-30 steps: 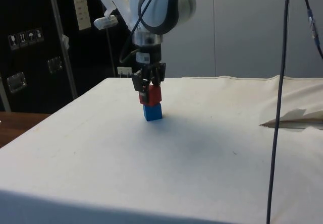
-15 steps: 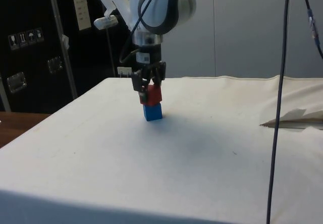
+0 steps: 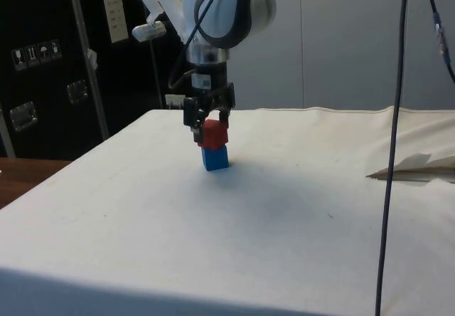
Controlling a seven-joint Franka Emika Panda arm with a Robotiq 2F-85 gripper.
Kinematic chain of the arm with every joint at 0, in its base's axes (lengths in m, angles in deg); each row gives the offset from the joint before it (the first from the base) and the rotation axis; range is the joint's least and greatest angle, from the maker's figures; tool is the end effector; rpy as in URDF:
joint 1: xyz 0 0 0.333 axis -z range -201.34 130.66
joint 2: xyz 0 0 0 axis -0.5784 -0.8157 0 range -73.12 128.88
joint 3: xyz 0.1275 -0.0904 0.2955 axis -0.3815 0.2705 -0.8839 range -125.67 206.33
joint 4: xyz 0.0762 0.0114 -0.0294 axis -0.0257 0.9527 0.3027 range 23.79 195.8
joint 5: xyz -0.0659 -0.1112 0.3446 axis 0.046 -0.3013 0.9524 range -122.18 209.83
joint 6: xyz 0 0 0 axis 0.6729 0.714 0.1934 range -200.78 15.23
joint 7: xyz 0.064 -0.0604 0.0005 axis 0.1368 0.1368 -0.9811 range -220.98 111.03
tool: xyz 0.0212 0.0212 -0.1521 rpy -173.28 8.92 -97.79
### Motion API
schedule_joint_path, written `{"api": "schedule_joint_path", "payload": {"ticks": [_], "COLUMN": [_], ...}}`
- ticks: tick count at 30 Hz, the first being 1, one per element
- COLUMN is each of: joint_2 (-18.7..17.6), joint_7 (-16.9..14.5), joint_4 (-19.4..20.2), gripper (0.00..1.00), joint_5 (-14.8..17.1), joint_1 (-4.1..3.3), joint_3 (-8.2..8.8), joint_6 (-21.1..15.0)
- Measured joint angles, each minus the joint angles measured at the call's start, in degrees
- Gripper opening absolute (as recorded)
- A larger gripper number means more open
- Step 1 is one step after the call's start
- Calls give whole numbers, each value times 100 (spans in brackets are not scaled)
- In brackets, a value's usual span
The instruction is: Stack the two cubes.
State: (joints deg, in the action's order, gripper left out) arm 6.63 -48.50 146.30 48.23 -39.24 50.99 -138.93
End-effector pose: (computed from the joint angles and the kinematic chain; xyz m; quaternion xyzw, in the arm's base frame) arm 0.5580 -0.0678 0.2128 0.9887 -0.1404 0.0511 0.0142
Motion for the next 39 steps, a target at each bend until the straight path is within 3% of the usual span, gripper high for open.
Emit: {"api": "schedule_joint_path", "payload": {"ticks": [20, 39], "joint_2": [877, 1478], "joint_7": [-23, -34], "joint_4": [-57, -292], "gripper": [100, 100], "joint_5": [-46, -46], "joint_1": [0, 0], "joint_3": [74, 115], "joint_6": [791, 1524]}}
